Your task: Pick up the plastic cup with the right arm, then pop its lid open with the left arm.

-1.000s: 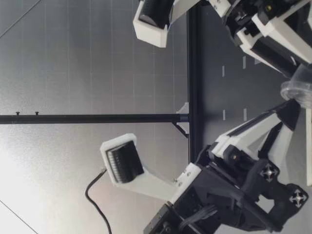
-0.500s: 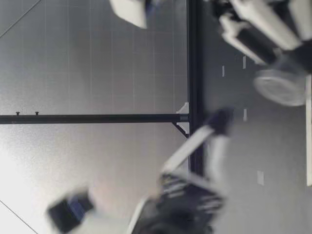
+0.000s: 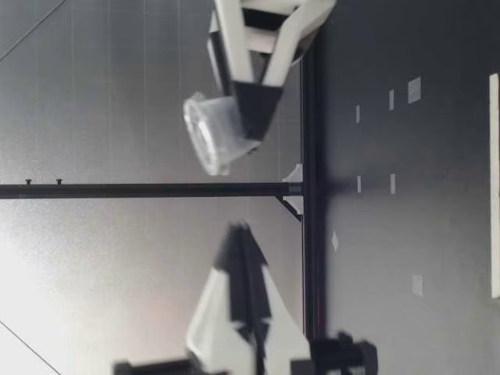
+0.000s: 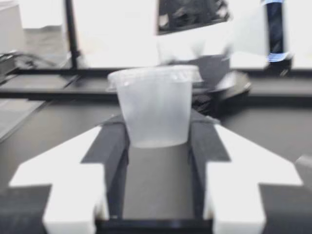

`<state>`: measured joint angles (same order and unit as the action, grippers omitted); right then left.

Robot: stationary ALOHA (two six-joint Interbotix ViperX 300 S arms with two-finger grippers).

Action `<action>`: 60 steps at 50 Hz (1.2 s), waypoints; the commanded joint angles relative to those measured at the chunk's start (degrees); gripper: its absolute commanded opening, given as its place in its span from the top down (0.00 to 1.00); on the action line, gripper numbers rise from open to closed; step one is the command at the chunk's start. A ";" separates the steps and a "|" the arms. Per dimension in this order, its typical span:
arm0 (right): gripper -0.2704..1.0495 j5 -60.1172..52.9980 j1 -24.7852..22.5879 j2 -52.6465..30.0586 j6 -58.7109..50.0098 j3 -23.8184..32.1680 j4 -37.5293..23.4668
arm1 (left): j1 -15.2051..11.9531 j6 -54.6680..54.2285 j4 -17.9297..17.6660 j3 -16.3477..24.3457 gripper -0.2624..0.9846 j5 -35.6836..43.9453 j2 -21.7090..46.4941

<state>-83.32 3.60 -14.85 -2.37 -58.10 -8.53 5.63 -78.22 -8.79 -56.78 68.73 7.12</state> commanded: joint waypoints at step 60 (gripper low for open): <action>0.58 7.29 0.44 -3.08 -0.88 3.25 -1.14 | -1.76 -2.90 4.22 7.65 0.19 -8.17 -2.55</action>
<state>-77.34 4.13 -17.75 -2.99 -55.55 -9.67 4.57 -81.91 -4.57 -51.15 59.68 5.89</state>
